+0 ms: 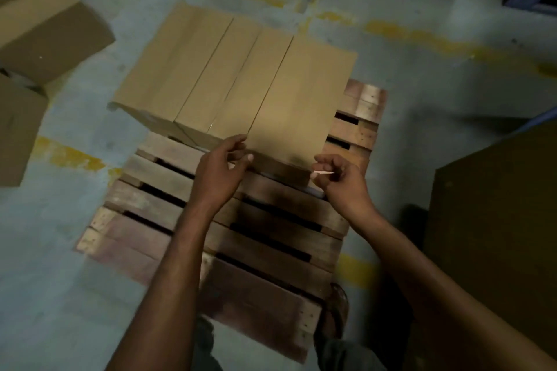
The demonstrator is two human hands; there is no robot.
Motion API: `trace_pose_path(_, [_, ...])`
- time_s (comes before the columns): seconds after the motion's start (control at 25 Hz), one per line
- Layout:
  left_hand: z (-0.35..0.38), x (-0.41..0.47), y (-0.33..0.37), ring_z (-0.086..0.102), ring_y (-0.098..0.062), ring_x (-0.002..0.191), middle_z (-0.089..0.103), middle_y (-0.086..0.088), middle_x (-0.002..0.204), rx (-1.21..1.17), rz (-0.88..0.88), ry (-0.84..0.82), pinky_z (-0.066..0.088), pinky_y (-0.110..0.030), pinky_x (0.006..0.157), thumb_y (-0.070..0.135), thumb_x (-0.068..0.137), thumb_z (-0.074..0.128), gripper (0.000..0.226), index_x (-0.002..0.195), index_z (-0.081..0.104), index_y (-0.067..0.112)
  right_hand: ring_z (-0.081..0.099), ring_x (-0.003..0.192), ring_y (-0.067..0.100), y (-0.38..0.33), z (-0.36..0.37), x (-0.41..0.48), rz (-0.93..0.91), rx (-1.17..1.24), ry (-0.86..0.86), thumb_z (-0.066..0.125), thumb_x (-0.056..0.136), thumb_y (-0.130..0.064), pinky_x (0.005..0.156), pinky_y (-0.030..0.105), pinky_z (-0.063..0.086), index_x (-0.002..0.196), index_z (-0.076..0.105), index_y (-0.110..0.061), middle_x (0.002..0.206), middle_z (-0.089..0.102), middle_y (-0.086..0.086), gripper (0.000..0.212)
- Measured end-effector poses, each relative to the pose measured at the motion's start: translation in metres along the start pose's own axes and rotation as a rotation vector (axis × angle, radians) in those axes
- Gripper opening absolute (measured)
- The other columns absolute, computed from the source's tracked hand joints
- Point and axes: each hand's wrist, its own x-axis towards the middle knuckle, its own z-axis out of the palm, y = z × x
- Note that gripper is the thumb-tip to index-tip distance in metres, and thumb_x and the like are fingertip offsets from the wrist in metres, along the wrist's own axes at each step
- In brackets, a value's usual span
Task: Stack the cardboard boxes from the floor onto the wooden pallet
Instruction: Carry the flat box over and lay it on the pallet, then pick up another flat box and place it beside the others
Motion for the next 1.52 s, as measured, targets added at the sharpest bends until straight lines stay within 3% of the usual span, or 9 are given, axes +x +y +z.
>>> trace_pose_path(0.16, [-0.033, -0.099, 0.034, 0.068, 0.001, 0.103, 0.073, 0.014, 0.112, -0.171, -0.066, 0.142, 0.058, -0.035, 0.095, 0.023, 0.096, 0.071, 0.033, 0.128, 0.068, 0.028, 0.070, 0.100, 0.017, -0.055, 0.007, -0.078, -0.039, 0.070, -0.031, 0.068, 0.093, -0.002, 0.102, 0.043, 0.056, 0.113, 0.070, -0.021, 0.089, 0.070, -0.013, 0.028])
trace_pose_path(0.24, [-0.055, -0.141, 0.039, 0.069, -0.001, 0.103, 0.074, 0.014, 0.111, -0.227, -0.089, 0.196, 0.058, -0.035, 0.095, 0.020, 0.095, 0.072, 0.032, 0.127, 0.069, 0.027, 0.071, 0.099, 0.014, -0.074, 0.023, -0.118, -0.077, 0.056, -0.067, 0.068, 0.094, -0.004, 0.098, 0.038, 0.058, 0.112, 0.070, -0.023, 0.090, 0.071, -0.012, 0.026])
trace_pose_path(0.4, [-0.111, -0.207, 0.034, 0.069, -0.002, 0.106, 0.072, 0.010, 0.117, -0.337, -0.064, 0.281, 0.057, -0.022, 0.090, 0.013, 0.095, 0.072, 0.042, 0.135, 0.063, 0.024, 0.071, 0.091, 0.003, -0.111, 0.073, -0.192, -0.124, 0.054, -0.113, 0.069, 0.094, -0.002, 0.090, 0.027, 0.060, 0.116, 0.070, -0.017, 0.102, 0.077, 0.001, 0.026])
trace_pose_path(0.52, [-0.164, -0.249, 0.016, 0.068, -0.003, 0.107, 0.071, 0.006, 0.119, -0.392, -0.027, 0.258, 0.052, -0.013, 0.085, 0.011, 0.095, 0.072, 0.049, 0.140, 0.057, 0.023, 0.071, 0.094, 0.005, -0.127, 0.123, -0.254, -0.149, 0.073, -0.050, 0.069, 0.092, 0.002, 0.087, 0.023, 0.058, 0.114, 0.071, -0.018, 0.104, 0.077, 0.002, 0.030])
trace_pose_path(0.68, [-0.235, -0.303, -0.023, 0.069, -0.001, 0.100, 0.071, 0.009, 0.115, -0.414, 0.003, 0.220, 0.052, -0.013, 0.082, 0.007, 0.094, 0.072, 0.049, 0.138, 0.058, 0.022, 0.072, 0.096, 0.014, -0.130, 0.195, -0.335, -0.118, 0.164, -0.044, 0.066, 0.091, 0.010, 0.085, 0.026, 0.060, 0.117, 0.070, -0.008, 0.104, 0.077, 0.009, 0.032])
trace_pose_path(0.84, [-0.298, -0.343, -0.056, 0.069, -0.001, 0.103, 0.071, 0.005, 0.117, -0.424, -0.026, 0.259, 0.052, -0.013, 0.085, 0.009, 0.094, 0.072, 0.045, 0.136, 0.059, 0.022, 0.072, 0.095, 0.011, -0.139, 0.249, -0.392, -0.107, 0.178, -0.097, 0.070, 0.091, 0.006, 0.081, 0.022, 0.058, 0.119, 0.070, -0.010, 0.101, 0.078, 0.005, 0.032])
trace_pose_path(1.0, [-0.339, -0.364, -0.070, 0.069, 0.003, 0.101, 0.071, -0.003, 0.117, -0.504, -0.068, 0.330, 0.050, -0.009, 0.080, 0.003, 0.094, 0.071, 0.043, 0.135, 0.060, 0.011, 0.072, 0.091, 0.009, -0.165, 0.288, -0.412, -0.145, 0.178, -0.142, 0.069, 0.092, 0.006, 0.079, 0.020, 0.057, 0.119, 0.070, -0.008, 0.100, 0.077, 0.006, 0.031])
trace_pose_path(1.24, [-0.411, -0.368, -0.103, 0.070, -0.002, 0.101, 0.072, 0.011, 0.115, -0.520, -0.134, 0.444, 0.053, -0.011, 0.078, 0.015, 0.094, 0.073, 0.040, 0.132, 0.063, 0.025, 0.073, 0.095, 0.015, -0.203, 0.376, -0.391, -0.197, 0.127, -0.297, 0.067, 0.094, 0.007, 0.079, 0.022, 0.058, 0.118, 0.071, -0.011, 0.100, 0.078, 0.004, 0.030])
trace_pose_path(1.52, [-0.518, -0.319, -0.144, 0.070, -0.002, 0.096, 0.073, 0.012, 0.113, -0.513, -0.189, 0.635, 0.051, -0.010, 0.078, 0.015, 0.094, 0.073, 0.036, 0.127, 0.064, 0.028, 0.074, 0.090, 0.012, -0.271, 0.500, -0.335, -0.277, 0.068, -0.484, 0.073, 0.091, 0.001, 0.072, 0.020, 0.054, 0.112, 0.071, -0.019, 0.103, 0.077, 0.006, 0.029])
